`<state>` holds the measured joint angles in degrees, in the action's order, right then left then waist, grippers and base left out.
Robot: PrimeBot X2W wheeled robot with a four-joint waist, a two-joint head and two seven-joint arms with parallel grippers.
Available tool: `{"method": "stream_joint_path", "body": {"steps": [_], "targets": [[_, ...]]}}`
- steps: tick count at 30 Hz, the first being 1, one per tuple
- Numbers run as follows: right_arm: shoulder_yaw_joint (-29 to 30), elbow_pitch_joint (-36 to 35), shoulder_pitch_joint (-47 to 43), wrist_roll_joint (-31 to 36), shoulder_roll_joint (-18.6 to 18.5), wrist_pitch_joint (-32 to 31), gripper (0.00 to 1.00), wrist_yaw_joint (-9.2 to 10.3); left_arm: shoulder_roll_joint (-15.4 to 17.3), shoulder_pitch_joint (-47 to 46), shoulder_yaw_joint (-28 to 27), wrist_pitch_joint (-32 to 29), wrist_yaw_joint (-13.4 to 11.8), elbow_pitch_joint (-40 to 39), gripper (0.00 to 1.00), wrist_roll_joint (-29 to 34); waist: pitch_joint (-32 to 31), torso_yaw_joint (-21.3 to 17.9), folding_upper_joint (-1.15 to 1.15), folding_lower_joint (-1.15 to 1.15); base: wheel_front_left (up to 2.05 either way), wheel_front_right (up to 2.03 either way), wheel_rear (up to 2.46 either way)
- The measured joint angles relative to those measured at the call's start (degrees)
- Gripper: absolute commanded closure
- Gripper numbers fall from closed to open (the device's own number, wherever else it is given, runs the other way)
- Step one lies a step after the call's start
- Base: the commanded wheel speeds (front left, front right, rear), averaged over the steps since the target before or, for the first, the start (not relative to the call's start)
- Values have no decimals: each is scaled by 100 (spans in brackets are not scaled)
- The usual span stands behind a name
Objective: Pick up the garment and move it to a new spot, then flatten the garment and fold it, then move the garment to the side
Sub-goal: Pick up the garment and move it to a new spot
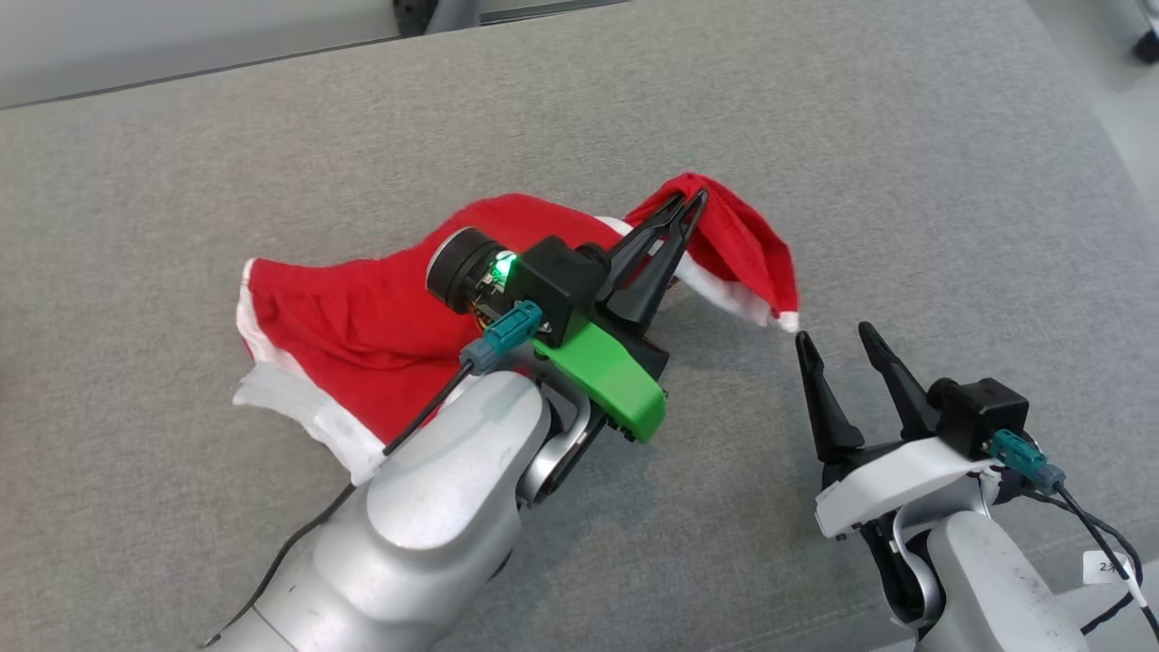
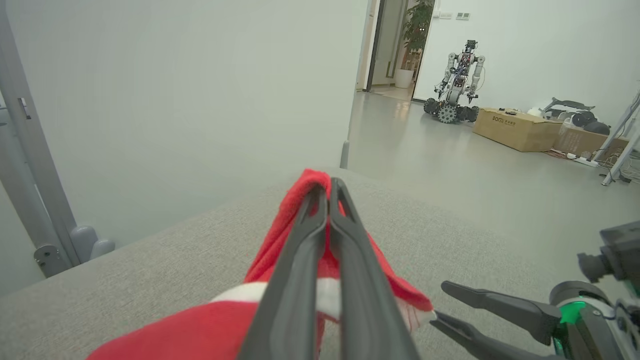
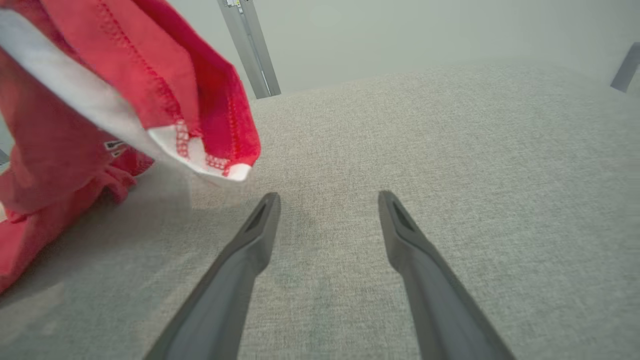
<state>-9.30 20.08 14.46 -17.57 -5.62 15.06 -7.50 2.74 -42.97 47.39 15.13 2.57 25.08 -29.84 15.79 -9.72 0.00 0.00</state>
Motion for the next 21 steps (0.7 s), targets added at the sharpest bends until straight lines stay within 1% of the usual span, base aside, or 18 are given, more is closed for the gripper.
{"method": "stream_joint_path", "body": {"steps": [1,2,3,6,9,10,14,16,21], "targets": [[-21,0,3,-1,11,0,0,0,-2,-55,65,0,-76,-48,97,-55,-7,-75,0,0,0,0,0],[-33,1,8,-1,26,0,0,0,-3,-91,101,0,-140,-77,59,-119,-15,-144,0,0,0,0,0],[-43,1,11,-2,41,0,0,0,-2,-103,108,0,-205,-91,0,-177,-23,-206,0,0,0,0,0],[-29,5,11,-2,78,0,0,0,0,-105,124,2,-405,136,0,-188,-53,-348,0,0,0,0,0],[56,4,0,-2,93,0,0,0,-4,-63,1,3,-555,374,0,-127,-101,-367,0,0,0,0,0],[103,-8,-10,-1,99,0,0,0,0,43,-144,3,-611,548,0,-2,-120,-315,0,0,0,0,0],[111,-25,-34,0,111,0,0,0,20,365,-711,3,-620,710,0,233,-183,-141,0,0,0,0,0],[121,-35,-52,1,109,0,0,0,101,611,-1087,3,-659,671,0,381,-227,-46,0,0,0,0,0],[132,-15,-150,25,104,0,0,0,331,1486,-1920,3,-656,457,0,701,-405,162,0,0,0,0,0]]}}
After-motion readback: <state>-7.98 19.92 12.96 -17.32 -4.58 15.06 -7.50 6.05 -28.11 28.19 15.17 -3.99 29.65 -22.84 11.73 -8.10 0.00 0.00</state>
